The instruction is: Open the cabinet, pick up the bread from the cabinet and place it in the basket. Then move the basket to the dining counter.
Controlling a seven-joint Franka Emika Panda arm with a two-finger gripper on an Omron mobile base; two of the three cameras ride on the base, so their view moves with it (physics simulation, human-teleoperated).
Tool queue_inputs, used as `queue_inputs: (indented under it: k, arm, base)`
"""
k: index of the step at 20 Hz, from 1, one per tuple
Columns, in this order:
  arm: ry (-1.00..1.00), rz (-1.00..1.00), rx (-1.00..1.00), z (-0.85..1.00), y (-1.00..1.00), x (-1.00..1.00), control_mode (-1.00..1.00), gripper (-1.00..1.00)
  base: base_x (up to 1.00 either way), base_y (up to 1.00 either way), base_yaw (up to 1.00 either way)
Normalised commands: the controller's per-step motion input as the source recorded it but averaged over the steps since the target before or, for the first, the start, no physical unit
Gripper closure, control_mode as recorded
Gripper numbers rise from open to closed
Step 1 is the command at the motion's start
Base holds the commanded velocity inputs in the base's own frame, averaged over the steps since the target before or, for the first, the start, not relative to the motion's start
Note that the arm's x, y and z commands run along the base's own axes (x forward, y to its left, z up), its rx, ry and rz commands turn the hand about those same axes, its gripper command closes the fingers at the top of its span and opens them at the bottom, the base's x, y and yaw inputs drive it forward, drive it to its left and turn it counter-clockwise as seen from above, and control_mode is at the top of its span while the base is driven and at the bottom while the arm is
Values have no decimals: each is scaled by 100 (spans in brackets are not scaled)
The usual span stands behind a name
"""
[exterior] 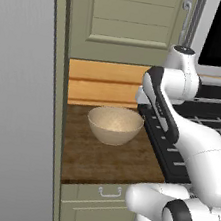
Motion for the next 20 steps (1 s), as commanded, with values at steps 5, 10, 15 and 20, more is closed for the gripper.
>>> queue_inputs:
  k: [5, 10, 15, 20]
  arm:
    - [-3, 0, 0, 3, -2, -1, -100, -100]
    - [-29, -1, -3, 75, -15, -1, -100, -100]
    - [-30, -4, -1, 99, -19, -16, -100, -100]
    - [-20, -8, 19, 100, -8, 0, -100, -100]
  base:
    - [0, 0, 0]
    - [0, 0, 0]
    - [0, 0, 0]
    - [0, 0, 0]
